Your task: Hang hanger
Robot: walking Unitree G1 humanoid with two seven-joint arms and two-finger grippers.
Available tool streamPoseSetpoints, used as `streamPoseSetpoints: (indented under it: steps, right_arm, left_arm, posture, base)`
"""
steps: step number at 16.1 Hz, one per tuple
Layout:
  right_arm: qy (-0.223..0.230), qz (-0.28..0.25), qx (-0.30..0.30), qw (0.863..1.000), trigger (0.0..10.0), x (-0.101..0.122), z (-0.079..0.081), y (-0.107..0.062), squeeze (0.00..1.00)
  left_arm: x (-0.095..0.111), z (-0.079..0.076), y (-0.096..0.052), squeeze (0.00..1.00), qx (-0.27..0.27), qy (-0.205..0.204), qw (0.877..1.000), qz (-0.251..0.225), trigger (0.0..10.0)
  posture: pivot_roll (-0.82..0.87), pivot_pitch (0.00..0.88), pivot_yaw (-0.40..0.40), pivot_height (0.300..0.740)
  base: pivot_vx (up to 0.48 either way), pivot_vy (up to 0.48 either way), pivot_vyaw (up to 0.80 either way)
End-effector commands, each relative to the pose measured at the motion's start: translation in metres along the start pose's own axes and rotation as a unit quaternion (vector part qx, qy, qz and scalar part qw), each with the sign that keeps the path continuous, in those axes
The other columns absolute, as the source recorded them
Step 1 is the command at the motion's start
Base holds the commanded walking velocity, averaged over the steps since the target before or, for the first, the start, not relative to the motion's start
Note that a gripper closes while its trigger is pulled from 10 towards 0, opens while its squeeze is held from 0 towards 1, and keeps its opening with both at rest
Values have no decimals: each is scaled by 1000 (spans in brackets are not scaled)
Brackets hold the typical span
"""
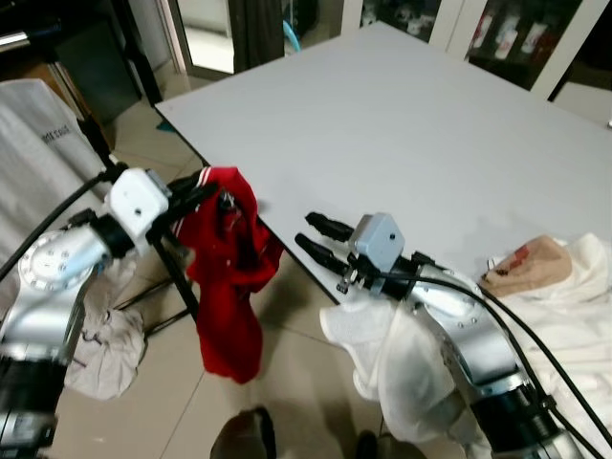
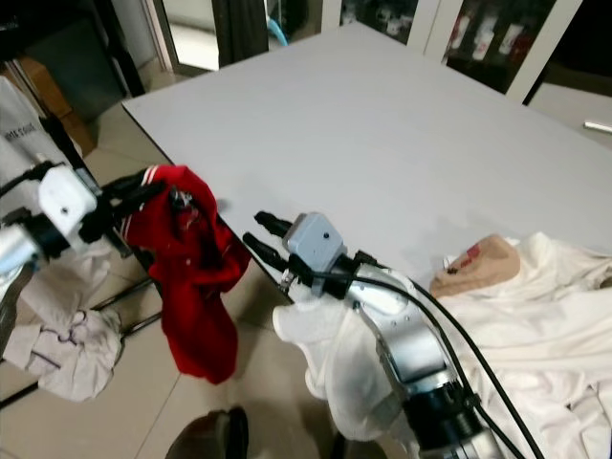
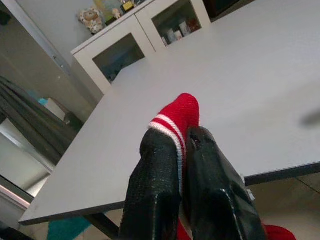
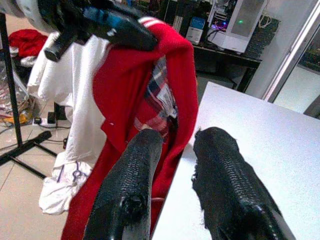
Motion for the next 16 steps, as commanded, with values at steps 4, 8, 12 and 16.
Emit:
streamPoseSetpoints:
  steps: [4,8,12,16]
  right_arm:
    - [5,-4,4,1000,10000,1,-5,0,0]
    - [10,-6,-2,1000,10000,1,-16,5,0]
    - [22,-8,8,1000,10000,-1,-18,7,0]
    - [-9,-27,-1,1000,10000,9,-27,7,0]
  left_arm:
    - [21,0,-17,0,6,14,1000,-20,10000]
    - [59,17,-40,0,2,36,999,-27,10000]
    - [86,42,-49,0,15,64,997,-33,10000]
    - [101,57,-48,0,13,67,997,-47,10000]
  posture:
    - [85,99,12,740]
    - [112,90,-4,740]
    - [118,86,-3,740]
    - [111,82,6,740]
  base:
    - [0,0,0]
    - [0,0,0]
    - [0,0,0]
    - [0,0,0]
Point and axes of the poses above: a point about 5 cm out from each wrist's last joint towards the gripper, its own y axis pointing out of the wrist towards the gripper, its own x axis along the axis of the wrist's last joint, z = x × y, the point moved 2 cm from there along y, pointing out of the wrist towards the gripper, and after that the axes turned 12 degrees about -y, right-handed, at the moved point
